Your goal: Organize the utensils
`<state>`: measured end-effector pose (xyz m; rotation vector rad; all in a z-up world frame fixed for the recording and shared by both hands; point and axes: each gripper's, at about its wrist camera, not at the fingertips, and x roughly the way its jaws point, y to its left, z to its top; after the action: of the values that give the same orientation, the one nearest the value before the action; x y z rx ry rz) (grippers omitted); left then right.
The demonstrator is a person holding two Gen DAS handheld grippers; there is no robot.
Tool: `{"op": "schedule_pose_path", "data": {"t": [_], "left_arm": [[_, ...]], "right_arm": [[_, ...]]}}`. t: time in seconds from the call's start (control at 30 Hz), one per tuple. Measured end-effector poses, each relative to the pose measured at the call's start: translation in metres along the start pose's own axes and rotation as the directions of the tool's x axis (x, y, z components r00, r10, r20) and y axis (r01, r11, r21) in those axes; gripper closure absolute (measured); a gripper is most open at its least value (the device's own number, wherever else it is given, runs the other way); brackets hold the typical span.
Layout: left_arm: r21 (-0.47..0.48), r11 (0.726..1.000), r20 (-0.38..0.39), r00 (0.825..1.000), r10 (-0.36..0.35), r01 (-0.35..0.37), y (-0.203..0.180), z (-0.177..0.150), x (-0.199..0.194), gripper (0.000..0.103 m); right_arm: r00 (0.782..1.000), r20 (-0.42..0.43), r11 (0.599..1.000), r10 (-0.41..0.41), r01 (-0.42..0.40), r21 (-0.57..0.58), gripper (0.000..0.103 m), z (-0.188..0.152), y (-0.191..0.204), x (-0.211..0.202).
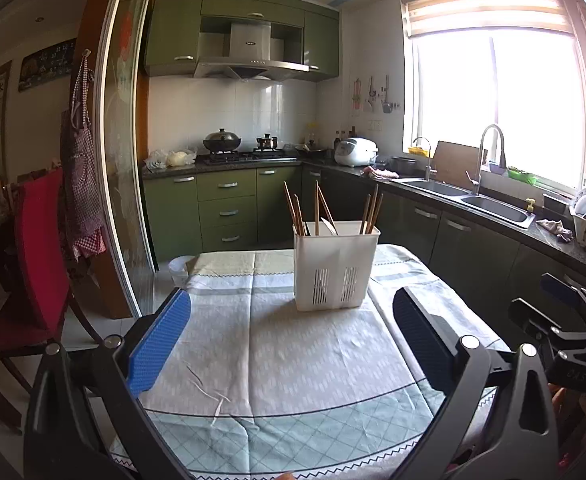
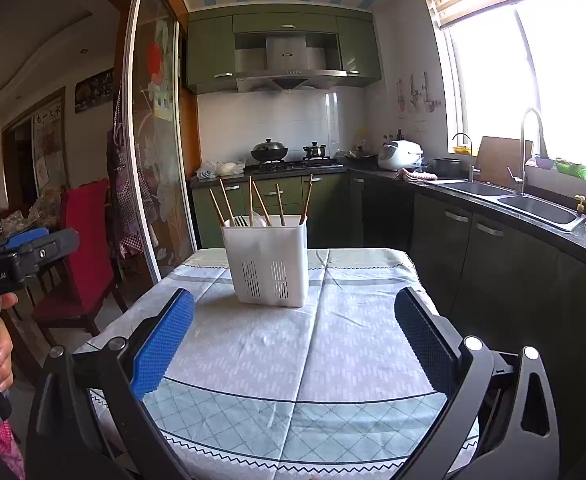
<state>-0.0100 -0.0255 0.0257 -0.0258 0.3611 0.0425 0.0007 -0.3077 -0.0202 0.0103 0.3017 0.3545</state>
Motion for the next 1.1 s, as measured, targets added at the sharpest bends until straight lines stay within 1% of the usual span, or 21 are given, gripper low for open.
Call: {"op": "schedule_pose_path", "data": {"t": [0.13, 0.27, 0.63, 1.1], "left_arm": [[-0.007, 1.0, -0.052, 0.999, 0.014, -0.015, 0.003, -0.01, 0.006, 0.007], [-0.03, 0.999, -0.079, 0.997, 0.012, -0.014, 0.008, -0.015, 0.01, 0.007], [-0.047, 0.999, -0.098, 0.995, 0.002, -0.007, 0.012, -0.018, 0.016, 0.007], [-0.039, 0.999, -0.104, 0.995, -0.004, 0.0, 0.012, -0.02, 0.018, 0.007]], "right_arm": [[1.0, 0.012, 1.0, -0.008, 0.008, 0.001, 0.004, 0.002, 0.002, -0.005], [1.0, 0.014, 1.0, -0.013, 0.013, -0.015, 0.004, 0.005, 0.007, -0.006], [1.0, -0.002, 0.999, -0.01, 0.01, -0.034, 0.004, 0.007, 0.013, 0.001], [1.0, -0.007, 0.999, -0.002, 0.002, -0.037, 0.004, 0.006, 0.015, 0.006]]}}
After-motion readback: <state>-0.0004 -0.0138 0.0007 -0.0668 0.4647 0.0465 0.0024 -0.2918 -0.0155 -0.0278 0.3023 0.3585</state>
